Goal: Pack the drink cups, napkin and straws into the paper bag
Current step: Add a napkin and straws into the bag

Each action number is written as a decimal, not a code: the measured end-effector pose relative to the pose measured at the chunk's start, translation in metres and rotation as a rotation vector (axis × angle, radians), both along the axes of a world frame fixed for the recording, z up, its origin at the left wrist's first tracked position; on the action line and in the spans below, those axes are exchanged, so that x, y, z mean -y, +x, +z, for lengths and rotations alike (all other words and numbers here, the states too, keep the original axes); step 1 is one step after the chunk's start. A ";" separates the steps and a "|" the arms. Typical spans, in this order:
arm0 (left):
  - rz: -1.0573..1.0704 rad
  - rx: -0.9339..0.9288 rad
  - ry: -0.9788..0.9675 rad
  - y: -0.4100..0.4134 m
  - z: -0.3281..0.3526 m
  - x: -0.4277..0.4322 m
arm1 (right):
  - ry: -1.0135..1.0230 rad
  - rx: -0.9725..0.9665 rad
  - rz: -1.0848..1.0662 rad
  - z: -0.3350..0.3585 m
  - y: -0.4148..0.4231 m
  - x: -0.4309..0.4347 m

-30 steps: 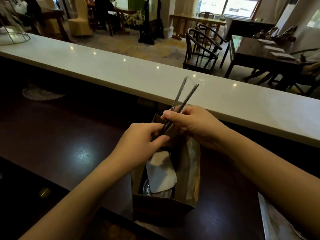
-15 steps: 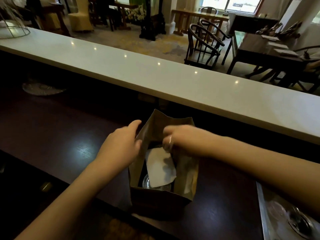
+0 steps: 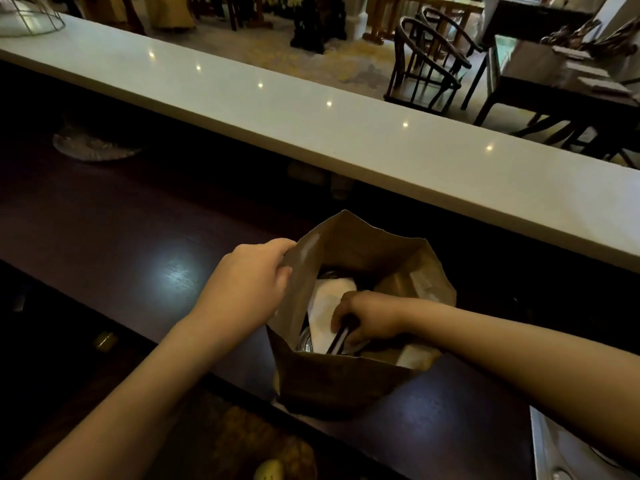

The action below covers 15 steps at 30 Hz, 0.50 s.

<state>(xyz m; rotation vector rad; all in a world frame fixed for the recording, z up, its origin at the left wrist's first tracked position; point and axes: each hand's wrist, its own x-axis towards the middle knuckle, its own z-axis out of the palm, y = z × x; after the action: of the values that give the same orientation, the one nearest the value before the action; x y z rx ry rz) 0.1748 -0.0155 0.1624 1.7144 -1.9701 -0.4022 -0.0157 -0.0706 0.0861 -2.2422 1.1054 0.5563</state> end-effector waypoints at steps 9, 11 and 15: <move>-0.063 -0.038 0.009 -0.007 0.003 0.000 | 0.108 0.183 -0.225 0.009 -0.005 0.002; -0.073 -0.056 0.013 -0.008 0.004 0.000 | 0.080 0.145 -0.219 0.019 -0.002 0.003; -0.087 -0.075 0.035 -0.008 0.006 -0.004 | -0.062 0.138 -0.185 0.063 -0.007 0.004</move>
<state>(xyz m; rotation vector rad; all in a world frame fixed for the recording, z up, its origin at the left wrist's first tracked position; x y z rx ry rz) 0.1664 -0.0118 0.1683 1.6150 -1.9993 -0.5274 -0.0228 -0.0745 0.1488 -2.1649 1.2562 0.2904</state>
